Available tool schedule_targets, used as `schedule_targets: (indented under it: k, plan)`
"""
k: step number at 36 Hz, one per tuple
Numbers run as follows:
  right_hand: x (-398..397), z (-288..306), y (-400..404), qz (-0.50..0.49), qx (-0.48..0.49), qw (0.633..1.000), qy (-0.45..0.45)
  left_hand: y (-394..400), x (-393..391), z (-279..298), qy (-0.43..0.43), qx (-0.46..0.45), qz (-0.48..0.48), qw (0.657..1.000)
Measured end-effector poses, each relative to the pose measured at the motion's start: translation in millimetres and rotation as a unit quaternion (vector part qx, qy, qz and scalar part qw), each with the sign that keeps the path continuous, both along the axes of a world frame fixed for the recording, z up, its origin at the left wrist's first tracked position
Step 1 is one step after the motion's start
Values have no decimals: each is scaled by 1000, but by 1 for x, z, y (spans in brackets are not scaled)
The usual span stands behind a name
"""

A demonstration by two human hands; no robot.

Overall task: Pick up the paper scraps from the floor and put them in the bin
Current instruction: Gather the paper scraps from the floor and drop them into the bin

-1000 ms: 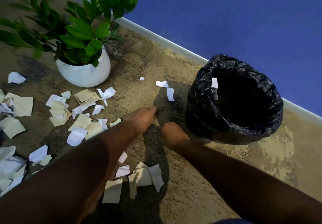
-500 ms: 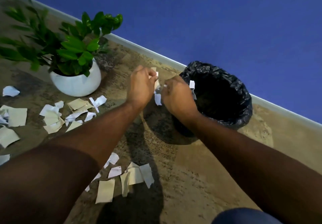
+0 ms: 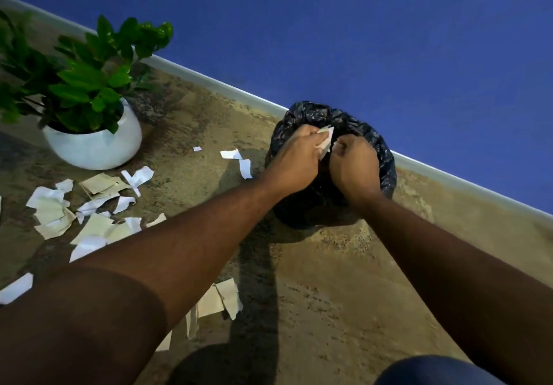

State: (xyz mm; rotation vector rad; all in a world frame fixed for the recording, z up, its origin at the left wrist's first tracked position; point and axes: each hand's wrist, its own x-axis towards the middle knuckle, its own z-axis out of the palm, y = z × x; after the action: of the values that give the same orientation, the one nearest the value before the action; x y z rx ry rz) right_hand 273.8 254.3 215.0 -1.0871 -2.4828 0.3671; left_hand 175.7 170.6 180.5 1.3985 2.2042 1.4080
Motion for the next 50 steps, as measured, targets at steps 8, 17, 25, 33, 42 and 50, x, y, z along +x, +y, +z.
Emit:
schedule_targets:
  k: [8,17,25,33,42,50]
  plan:
    - [9,-11,5,-15,16,999,-41,4,3,-7,38,-21,-24,999]
    - [-45,-12,-26,39,76,994,72,-37,-41,-26,61,-3,132,989]
    - [-108,-38,-86,206,94,974,27,-100,-98,-80,50,-118,202,971]
    - [-146,-113,-100,192,-52,946,-256,-133,-130,-132,-25,-261,242,934]
    - [-176,-181,-87,169,-152,940,-256,-158,-167,-180,-7,-368,298,881]
    - [-219,-200,-66,50,-428,901,-46,-162,-194,-212,-57,-406,343,845]
